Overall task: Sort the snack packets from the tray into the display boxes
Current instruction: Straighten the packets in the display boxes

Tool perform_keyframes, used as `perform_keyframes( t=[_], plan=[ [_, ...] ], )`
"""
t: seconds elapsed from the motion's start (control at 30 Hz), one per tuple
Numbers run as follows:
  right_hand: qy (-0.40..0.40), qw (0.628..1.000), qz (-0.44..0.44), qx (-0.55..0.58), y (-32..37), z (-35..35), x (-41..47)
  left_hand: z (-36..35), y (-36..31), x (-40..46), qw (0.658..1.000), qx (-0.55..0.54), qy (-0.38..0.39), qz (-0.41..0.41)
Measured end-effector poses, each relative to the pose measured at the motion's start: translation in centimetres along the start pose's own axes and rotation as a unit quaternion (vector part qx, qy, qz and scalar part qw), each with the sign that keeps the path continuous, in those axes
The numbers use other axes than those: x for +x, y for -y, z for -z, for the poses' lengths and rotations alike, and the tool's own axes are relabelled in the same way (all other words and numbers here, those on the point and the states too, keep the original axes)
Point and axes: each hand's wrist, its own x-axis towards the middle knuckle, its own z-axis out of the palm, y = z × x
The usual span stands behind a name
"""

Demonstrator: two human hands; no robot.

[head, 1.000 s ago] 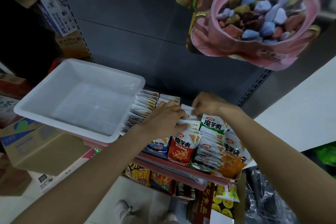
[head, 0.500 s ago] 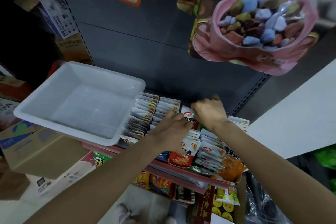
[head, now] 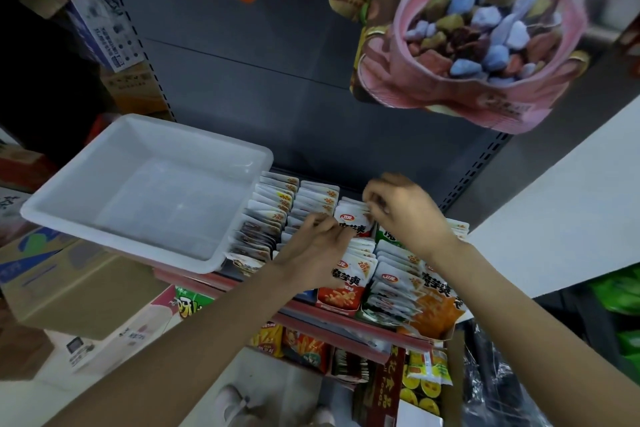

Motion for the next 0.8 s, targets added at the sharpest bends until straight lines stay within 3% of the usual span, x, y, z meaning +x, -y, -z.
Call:
perform_keyframes(
  t=[0.13, 0.37, 0.47, 0.57, 0.8],
  plan=[
    [0.149, 0.988, -0.006, -0.047, 0.3, -1.0, -1.6, -0.1, 0.4, -0.7, 0.999, -0.024, -0.029, -0.001],
    [0.173, 0.94, 0.048, -0.291, 2.1, -1.4, -1.5, -0.5, 1.0, -1.9, 0.995, -0.015, -0.099, 0.001],
    [0.163, 0.948, -0.002, -0.273, 2.0, -1.4, -1.5, -1.0, 1.1, -2.4, 0.99, 0.01, -0.141, -0.009],
    [0.133, 0.972, -0.065, -0.182, 0.9, -2.1, -1.3, -0.9, 1.2, -2.9, 0.987, 0.043, -0.152, -0.026],
    [0.108, 0.972, -0.045, -0.203, -0.3, -3.2, -1.3, -1.2, 0.5, -3.0, 0.985, 0.053, -0.164, -0.02]
  ],
)
